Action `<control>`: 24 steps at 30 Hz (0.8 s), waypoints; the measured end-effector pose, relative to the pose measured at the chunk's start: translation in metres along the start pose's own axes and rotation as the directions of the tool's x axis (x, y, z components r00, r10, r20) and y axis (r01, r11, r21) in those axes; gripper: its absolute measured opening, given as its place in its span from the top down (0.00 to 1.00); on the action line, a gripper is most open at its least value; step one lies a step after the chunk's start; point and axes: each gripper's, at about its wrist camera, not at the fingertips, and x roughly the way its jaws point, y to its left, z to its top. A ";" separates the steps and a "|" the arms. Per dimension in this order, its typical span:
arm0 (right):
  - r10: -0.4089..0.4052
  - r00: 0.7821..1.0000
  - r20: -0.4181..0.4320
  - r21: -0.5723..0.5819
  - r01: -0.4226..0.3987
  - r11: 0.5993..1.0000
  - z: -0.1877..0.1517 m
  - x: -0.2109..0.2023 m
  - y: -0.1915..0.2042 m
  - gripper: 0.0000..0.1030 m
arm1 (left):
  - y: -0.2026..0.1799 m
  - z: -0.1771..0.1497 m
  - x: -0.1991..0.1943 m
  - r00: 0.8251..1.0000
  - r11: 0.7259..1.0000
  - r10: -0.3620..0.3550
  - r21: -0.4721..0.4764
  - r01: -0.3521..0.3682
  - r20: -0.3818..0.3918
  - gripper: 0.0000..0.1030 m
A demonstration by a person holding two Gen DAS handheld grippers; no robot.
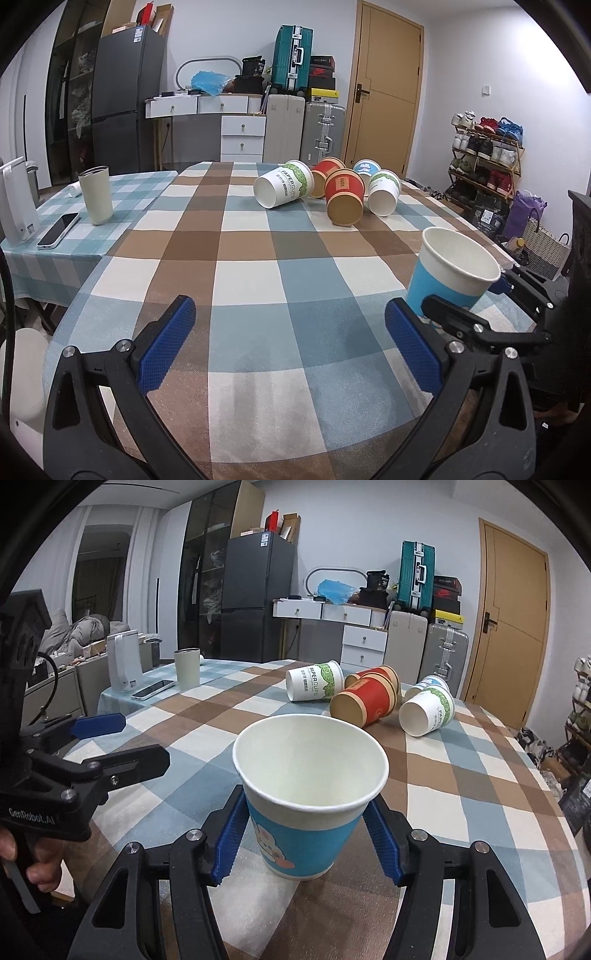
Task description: Flip cup upright
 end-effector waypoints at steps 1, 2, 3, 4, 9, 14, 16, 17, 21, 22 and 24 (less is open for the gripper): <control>0.005 1.000 0.001 0.006 -0.005 1.000 0.000 0.000 -0.002 0.38 | 0.000 0.000 0.000 1.000 1.000 -0.002 0.001 0.002 0.000 0.01; 0.019 1.000 0.008 0.011 -0.019 1.000 0.000 -0.001 -0.003 0.36 | 0.000 0.000 0.000 1.000 1.000 -0.002 0.000 0.002 0.000 0.01; 0.029 0.999 0.018 0.017 -0.029 0.999 0.000 -0.004 -0.005 0.30 | 0.000 0.000 0.000 1.000 1.000 -0.002 0.000 0.002 0.000 0.01; 0.024 0.999 0.030 0.022 -0.025 0.999 0.000 -0.007 -0.007 0.21 | 0.000 0.000 0.000 1.000 1.000 -0.003 0.000 0.003 0.000 0.01; 0.054 0.994 0.097 0.048 -0.059 0.997 0.003 -0.028 -0.018 0.04 | -0.005 -0.003 0.001 1.000 1.000 -0.023 0.015 0.023 0.000 0.01; 0.079 0.983 0.168 0.078 -0.093 0.993 -0.003 -0.056 -0.035 0.00 | -0.010 -0.003 -0.004 0.998 0.998 -0.054 0.025 0.053 0.012 0.01; 0.085 0.979 0.184 0.091 -0.103 0.990 -0.007 -0.063 -0.041 0.00 | -0.012 -0.003 -0.006 0.997 0.997 -0.071 0.026 0.070 0.019 0.01; 0.097 0.977 0.191 0.098 -0.117 0.988 -0.009 -0.065 -0.044 0.00 | -0.012 -0.003 -0.008 0.997 0.997 -0.077 0.027 0.076 0.024 0.01; 0.117 0.966 0.231 0.103 -0.144 0.984 -0.015 -0.072 -0.049 0.00 | -0.016 -0.004 -0.011 0.994 0.994 -0.104 0.034 0.103 0.030 0.01; 0.123 0.962 0.243 0.098 -0.150 0.984 -0.016 -0.074 -0.049 0.00 | -0.018 -0.004 -0.012 0.994 0.994 -0.109 0.036 0.108 0.029 0.01; 0.129 0.958 0.257 0.100 -0.160 0.982 -0.017 -0.077 -0.050 0.00 | -0.020 -0.005 -0.013 0.993 0.993 -0.115 0.043 0.113 0.035 0.01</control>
